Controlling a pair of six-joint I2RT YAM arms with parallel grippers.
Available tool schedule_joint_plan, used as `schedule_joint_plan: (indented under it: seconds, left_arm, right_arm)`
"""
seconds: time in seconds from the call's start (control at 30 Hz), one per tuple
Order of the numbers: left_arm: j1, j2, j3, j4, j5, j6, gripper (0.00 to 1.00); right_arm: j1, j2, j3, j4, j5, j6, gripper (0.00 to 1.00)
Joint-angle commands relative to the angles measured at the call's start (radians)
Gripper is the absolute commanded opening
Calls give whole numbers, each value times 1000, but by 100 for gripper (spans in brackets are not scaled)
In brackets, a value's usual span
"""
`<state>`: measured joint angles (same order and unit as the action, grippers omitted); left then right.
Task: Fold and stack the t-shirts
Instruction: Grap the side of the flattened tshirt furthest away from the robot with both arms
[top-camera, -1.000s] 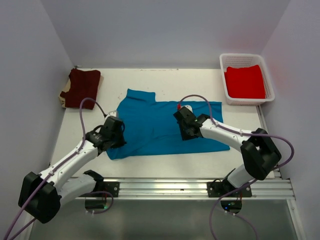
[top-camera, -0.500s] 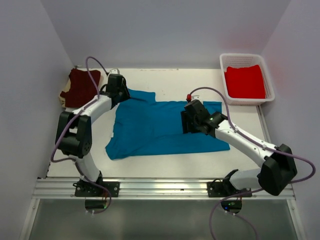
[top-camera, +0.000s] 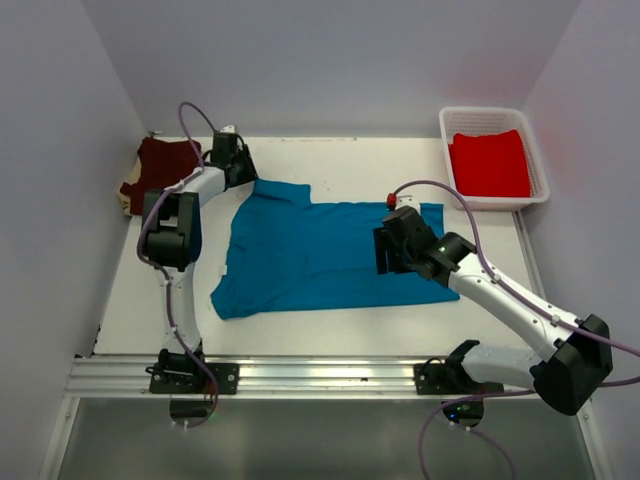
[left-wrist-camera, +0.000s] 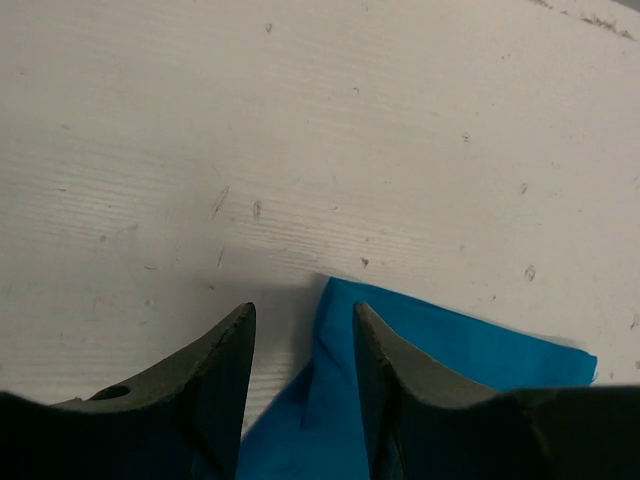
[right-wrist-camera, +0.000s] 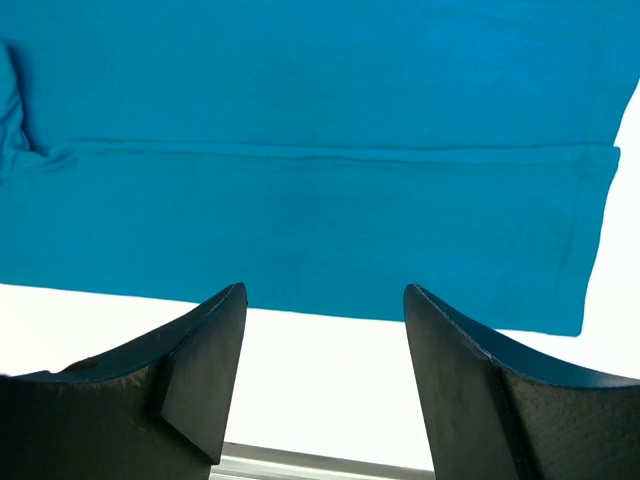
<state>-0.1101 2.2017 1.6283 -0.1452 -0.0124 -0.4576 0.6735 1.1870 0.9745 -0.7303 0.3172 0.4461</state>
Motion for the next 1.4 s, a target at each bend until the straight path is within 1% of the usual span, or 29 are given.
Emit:
schedule_joint_plan:
  seconds: [0.0,0.3,0.33,0.43,0.53,0.6,0.63,0.67,0.7,1.0,1.13,1.2,1.23,1.27,1.33,1.37]
  left_arm:
    - [29,39,44,52,114,25,47]
    - [44,75,24,128,247,10,43]
    - [44,76,19,168,261,8,42]
    - [44,90,15,197,328,7,41]
    - [46,104,15,196,354,7,37]
    - [46,99,8,196,351,10,26]
    - [46,99,5,196,350,13,19]
    - [46,92,4,193,342,14,2]
    - [46,90,5,188,336,16,0]
    - [46,41,2,177,304,39,0]
    - [46,-19,-22,180,304,33,0]
    - [44,-78,-56,173,293,27,0]
    - [44,-104,-76,171,279,17,0]
    - [43,-155,-117,173,273,11,0]
    - [43,-238,-166,174,276,-3,0]
    - [43,-267,-227,182,276,-9,0]
  right_arm:
    - [0,-36,0,-26,19,8,68]
    - [0,-47,1,-31,29,19,68]
    - [0,-46,1,-31,31,19,68]
    - [0,-38,-2,-29,40,19,68]
    - [0,-33,-5,-27,46,19,68]
    - [0,-32,-7,-23,59,17,68]
    - [0,-29,-10,-18,66,17,67]
    - [0,-26,-13,-17,72,17,67]
    - [0,-23,-11,-17,75,17,67]
    - [-3,26,16,0,123,19,66]
    - [-20,43,36,8,154,6,66]
    - [-58,72,52,9,183,-1,69]
    - [-75,88,78,11,184,-3,73]
    - [-116,101,91,14,184,-1,73]
    - [-158,149,136,34,166,6,75]
    - [-201,167,148,46,155,19,75]
